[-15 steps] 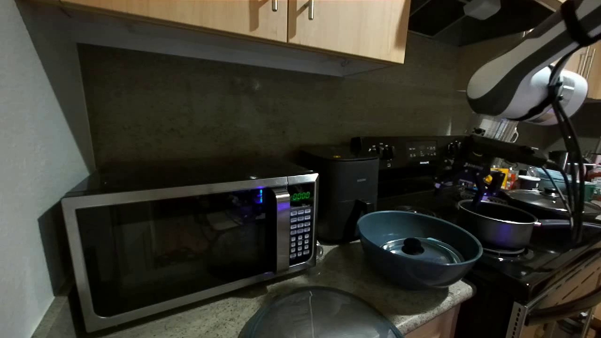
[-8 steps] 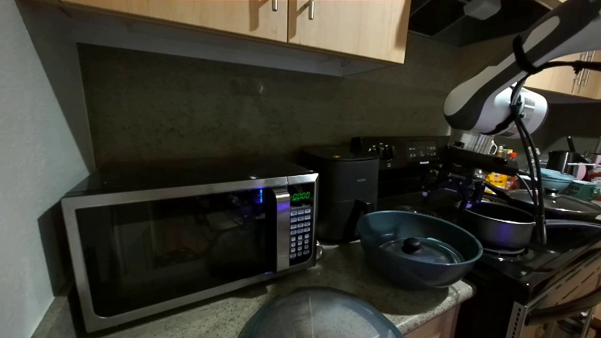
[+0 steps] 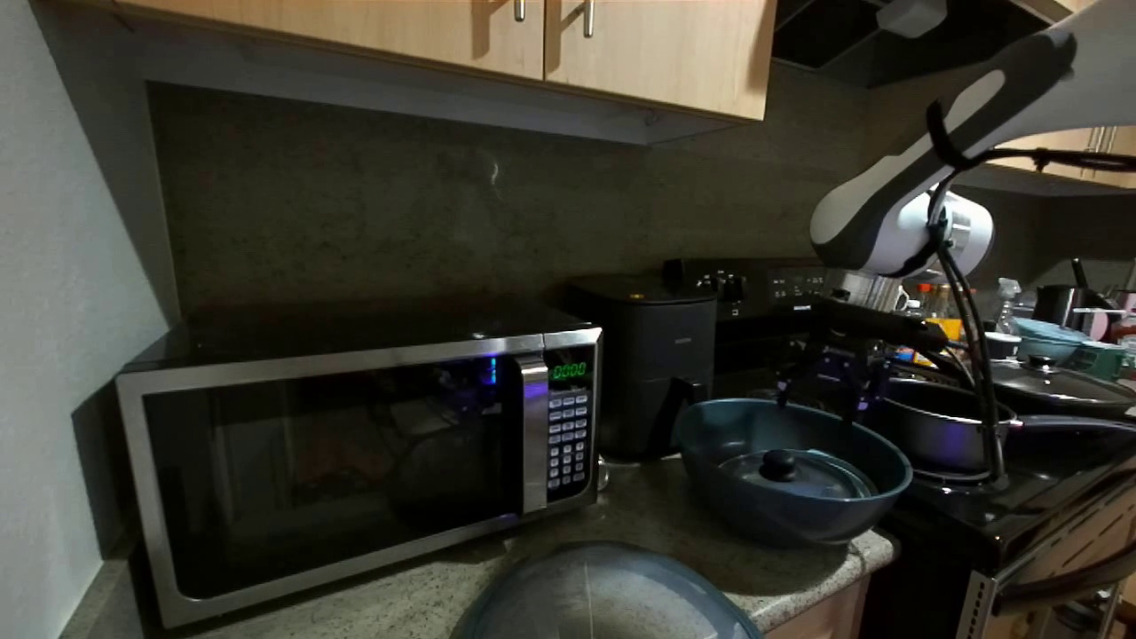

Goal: Remove the lid from the bowl, put it on the pot, remove it from the pot and return it back to the bowl

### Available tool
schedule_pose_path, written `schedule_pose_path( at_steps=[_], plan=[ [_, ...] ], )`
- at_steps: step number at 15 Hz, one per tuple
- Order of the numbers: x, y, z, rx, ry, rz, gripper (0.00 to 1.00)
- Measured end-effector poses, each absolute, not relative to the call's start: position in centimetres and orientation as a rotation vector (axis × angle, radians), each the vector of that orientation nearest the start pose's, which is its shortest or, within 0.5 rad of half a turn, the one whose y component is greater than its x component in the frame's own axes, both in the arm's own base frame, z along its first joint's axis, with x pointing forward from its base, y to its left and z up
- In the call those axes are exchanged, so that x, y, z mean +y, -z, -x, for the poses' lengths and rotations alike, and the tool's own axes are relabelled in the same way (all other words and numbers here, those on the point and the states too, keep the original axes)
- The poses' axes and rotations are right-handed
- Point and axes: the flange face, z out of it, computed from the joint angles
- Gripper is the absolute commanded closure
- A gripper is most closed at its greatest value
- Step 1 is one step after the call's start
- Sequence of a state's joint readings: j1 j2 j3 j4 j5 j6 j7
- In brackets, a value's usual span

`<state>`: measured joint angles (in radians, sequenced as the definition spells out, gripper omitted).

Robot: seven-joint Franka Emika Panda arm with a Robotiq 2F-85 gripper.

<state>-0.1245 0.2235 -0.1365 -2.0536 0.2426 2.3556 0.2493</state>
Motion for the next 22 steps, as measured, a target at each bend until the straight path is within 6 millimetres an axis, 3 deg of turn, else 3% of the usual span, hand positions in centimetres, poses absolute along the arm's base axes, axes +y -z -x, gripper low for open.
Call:
schedule_pose_path(
  at_steps=[4,7,11,13,17,22],
  plan=[
    [-13.1,-30.0,-59.7,0.922,0.057,2.876,0.00],
    [-10.2,-28.0,-60.6,0.806,0.011,2.954,0.00],
    [-5.0,-27.7,-61.2,0.609,0.005,3.049,0.00],
    [-3.4,-28.1,-61.3,0.543,0.015,3.080,0.00],
    [-2.4,-29.1,-61.5,0.545,0.053,3.141,0.00],
    [-2.8,-28.6,-61.2,0.596,0.002,3.104,0.00]
  ],
)
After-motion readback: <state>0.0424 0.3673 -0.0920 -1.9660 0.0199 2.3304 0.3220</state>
